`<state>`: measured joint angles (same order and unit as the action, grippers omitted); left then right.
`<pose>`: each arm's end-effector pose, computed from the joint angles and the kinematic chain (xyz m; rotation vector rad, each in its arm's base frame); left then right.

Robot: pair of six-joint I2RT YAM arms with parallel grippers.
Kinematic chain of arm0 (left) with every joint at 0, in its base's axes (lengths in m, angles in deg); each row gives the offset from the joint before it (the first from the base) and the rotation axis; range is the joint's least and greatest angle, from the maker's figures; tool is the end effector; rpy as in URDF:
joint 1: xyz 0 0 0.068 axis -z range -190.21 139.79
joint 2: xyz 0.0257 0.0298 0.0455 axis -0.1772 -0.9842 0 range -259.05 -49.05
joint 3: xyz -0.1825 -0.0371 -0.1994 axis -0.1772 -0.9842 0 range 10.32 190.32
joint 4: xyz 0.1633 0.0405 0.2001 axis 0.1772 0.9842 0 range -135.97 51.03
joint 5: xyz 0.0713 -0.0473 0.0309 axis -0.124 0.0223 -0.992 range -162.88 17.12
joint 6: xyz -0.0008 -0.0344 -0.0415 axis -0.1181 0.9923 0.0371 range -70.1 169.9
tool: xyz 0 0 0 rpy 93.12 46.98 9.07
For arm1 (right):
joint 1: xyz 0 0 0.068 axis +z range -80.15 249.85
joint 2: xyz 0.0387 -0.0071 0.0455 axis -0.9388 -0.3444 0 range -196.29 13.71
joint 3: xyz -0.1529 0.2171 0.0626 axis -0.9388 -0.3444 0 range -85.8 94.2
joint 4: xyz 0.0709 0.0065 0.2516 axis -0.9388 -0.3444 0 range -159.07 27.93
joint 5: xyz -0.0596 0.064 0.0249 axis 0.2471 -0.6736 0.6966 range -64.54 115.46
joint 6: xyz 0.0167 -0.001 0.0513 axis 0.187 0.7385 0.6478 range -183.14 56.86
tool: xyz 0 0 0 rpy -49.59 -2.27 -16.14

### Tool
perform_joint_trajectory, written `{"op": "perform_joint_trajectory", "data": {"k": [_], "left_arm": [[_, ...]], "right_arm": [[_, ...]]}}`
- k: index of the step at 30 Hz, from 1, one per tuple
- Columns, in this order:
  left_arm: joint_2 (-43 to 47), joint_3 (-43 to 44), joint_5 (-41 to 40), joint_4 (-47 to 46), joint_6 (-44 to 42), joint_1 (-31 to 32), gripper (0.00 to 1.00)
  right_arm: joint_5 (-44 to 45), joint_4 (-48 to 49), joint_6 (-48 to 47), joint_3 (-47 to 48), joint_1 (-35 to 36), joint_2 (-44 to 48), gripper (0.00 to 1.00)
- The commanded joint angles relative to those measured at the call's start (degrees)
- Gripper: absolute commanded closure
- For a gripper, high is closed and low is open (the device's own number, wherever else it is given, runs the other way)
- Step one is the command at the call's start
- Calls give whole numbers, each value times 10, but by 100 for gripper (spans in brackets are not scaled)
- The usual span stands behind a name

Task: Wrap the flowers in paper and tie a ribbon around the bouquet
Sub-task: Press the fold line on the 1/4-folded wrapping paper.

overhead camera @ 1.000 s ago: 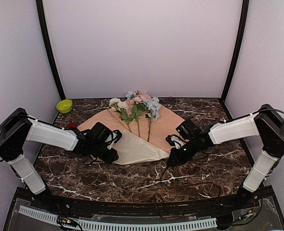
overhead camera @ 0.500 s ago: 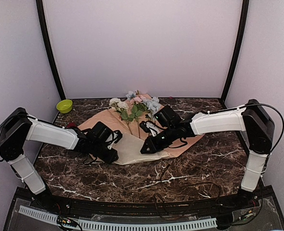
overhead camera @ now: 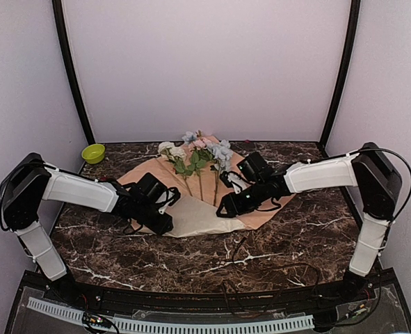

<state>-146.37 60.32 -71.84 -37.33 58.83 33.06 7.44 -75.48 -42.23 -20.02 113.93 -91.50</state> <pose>0.2364 -0.2235 0.1452 0.7717 2.4737 -0.3700 0.2666 0.2735 0.1729 -0.6673 2.5554 0.8290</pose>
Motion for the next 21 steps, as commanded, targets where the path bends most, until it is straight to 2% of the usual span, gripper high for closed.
{"op": "perform_joint_trajectory", "data": {"k": [1, 3, 8, 10, 14, 21], "left_arm": [[-10, -3, 3, 38, -11, -3, 72], [-10, -4, 0, 37, -13, -3, 72], [-7, 4, -4, 41, -16, -3, 72], [6, 8, -6, 34, -21, -3, 69], [29, 18, -1, 23, -35, -3, 59], [33, 28, 13, 24, -58, 6, 57]], "right_arm": [[6, -1, -28, -6, -2, -17, 46], [-9, -1, -35, -6, -3, -21, 49], [-90, 48, -14, -35, -8, -10, 91], [-100, 65, 3, -57, -16, -4, 100], [-111, 108, 41, -101, -28, 4, 100], [-122, 181, 94, -150, -29, 11, 100]]}}
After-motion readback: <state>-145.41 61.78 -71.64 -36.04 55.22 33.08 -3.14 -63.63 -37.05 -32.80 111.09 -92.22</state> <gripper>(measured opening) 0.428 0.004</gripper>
